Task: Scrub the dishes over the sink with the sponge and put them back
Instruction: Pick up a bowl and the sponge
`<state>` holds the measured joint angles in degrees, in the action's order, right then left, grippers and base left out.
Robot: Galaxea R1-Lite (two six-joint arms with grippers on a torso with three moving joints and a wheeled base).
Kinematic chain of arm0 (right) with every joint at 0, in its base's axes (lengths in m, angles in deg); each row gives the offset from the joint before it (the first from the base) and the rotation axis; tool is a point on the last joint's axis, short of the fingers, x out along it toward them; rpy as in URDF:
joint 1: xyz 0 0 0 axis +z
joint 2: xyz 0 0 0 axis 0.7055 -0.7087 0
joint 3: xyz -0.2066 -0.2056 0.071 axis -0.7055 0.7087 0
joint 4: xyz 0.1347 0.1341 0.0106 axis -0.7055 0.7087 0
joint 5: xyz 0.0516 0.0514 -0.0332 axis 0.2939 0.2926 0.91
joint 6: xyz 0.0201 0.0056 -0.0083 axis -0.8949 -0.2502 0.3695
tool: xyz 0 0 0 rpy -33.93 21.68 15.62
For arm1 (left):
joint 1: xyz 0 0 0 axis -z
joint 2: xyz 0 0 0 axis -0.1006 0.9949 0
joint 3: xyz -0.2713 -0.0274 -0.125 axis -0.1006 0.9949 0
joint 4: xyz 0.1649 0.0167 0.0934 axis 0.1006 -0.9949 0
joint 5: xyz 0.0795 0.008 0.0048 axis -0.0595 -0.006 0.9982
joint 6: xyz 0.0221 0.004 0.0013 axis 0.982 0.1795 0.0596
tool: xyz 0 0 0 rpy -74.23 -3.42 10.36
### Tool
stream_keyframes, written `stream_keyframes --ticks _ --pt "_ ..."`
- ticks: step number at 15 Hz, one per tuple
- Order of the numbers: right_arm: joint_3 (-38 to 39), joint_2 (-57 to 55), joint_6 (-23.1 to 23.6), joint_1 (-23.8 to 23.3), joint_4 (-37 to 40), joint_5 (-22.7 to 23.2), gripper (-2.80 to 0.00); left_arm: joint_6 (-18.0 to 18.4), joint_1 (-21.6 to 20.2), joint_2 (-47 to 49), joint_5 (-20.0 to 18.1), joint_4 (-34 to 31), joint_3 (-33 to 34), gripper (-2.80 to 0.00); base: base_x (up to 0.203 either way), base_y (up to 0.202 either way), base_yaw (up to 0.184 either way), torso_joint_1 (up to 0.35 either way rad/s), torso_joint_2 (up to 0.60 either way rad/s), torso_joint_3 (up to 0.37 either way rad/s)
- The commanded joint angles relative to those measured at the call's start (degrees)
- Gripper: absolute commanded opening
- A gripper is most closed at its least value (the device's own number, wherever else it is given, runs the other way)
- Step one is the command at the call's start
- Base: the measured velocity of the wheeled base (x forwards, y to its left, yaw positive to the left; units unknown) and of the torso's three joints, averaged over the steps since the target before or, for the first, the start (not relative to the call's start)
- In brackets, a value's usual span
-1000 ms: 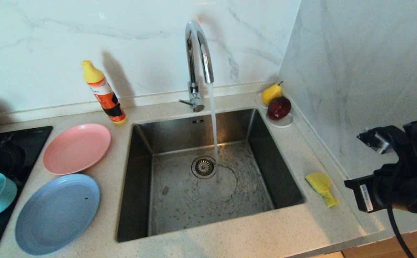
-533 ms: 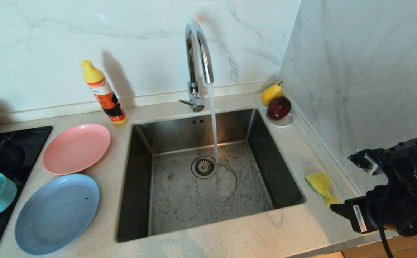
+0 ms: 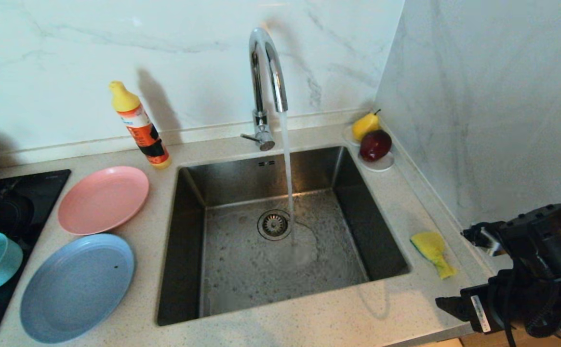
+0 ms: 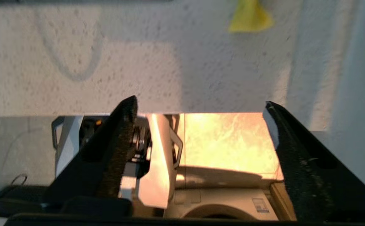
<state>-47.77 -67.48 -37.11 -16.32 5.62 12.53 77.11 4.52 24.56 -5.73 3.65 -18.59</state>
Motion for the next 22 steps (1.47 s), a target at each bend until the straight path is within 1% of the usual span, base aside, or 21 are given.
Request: stream_keyframes --ticks 1,3,8,10,13,16,22 --pt "0.59 -1.78 -0.65 -0.07 0.00 1.27 0.00 0.01 -0.06 0.07 0.01 0.02 1.05 -2.80 0.000 0.000 0.000 0.000 0.00 0.000" --pt "1.15 -3.76 -1.87 -0.21 -2.14 1.78 0.00 0.01 -0.06 0.07 0.01 0.01 1.05 -2.80 0.000 0.000 0.000 0.000 0.00 0.000" --pt "2.60 -8.67 -2.00 -1.20 -8.37 1.88 0.00 0.01 -0.01 0.07 0.01 -0.04 1.05 -2.80 0.000 0.000 0.000 0.000 0.00 0.000" --pt "2.79 -8.63 -1.71 -2.41 -9.88 3.85 0.00 0.01 0.03 0.07 0.01 0.02 1.05 -2.80 0.000 0.000 0.000 0.000 0.00 0.000" --pt "2.54 -9.81 -0.42 -4.98 -10.12 5.12 0.00 0.01 -0.01 0.07 0.01 0.01 1.05 -2.80 0.000 0.000 0.000 0.000 0.00 0.000" --pt "2.67 -10.91 0.50 -5.99 -11.36 6.42 0.00 0.01 -0.06 0.07 0.01 0.02 1.05 -2.80 0.000 0.000 0.000 0.000 0.00 0.000" --pt "1.92 -11.73 1.79 -7.29 -12.50 6.75 0.00 0.01 -0.06 0.07 0.01 0.02 1.05 -2.80 0.000 0.000 0.000 0.000 0.00 0.000"
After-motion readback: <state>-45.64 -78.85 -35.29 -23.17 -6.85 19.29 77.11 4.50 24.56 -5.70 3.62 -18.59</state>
